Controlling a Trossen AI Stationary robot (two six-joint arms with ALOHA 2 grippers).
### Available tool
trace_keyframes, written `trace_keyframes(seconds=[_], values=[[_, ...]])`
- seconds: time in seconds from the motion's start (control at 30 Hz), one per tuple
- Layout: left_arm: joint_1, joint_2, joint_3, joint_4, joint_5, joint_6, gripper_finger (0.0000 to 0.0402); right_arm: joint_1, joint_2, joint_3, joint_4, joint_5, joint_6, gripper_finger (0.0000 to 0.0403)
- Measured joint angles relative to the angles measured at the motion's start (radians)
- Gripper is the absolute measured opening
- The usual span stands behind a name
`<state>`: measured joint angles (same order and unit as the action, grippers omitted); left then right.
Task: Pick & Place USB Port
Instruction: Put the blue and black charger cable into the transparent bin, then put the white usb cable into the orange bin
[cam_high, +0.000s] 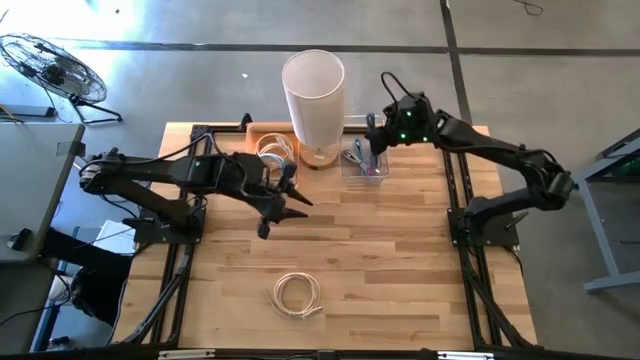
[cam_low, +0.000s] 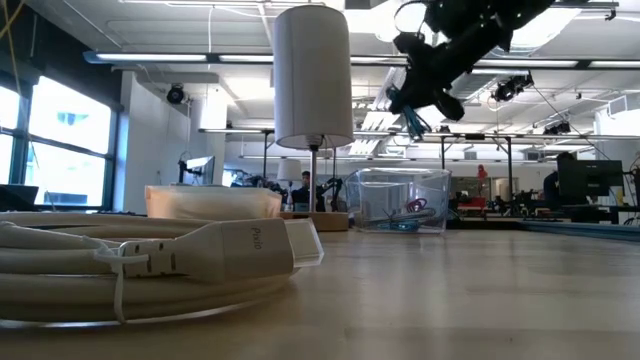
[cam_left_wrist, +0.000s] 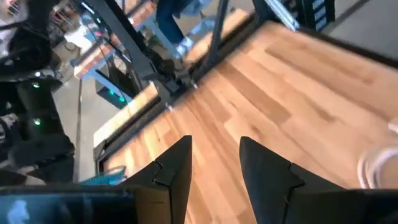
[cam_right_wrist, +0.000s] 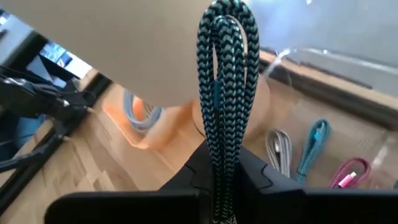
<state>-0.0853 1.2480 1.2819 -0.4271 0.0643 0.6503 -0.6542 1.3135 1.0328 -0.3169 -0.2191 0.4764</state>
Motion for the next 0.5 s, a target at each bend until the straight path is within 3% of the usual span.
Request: trace_keyframes(seconds=[0.1,0.23,0.5], values=[[0.0,-0.001,0.0,-0.043,-0.039,0.011,0.0131,-0.021,0.04,0.0,-0.001,-0.032,-0.01,0.0027],[0.0,-0.001,0.0,-0.077,-0.097,0.012,0.0131,-0.027,0.096,0.0,0.0,0.004,-0.051,0.0066],[0.0,-0.001,0.0,-0.121,-0.106,0.0,0.0131,-0.027,0.135,0.0,0.037,0.083,-0.094,0.0143]])
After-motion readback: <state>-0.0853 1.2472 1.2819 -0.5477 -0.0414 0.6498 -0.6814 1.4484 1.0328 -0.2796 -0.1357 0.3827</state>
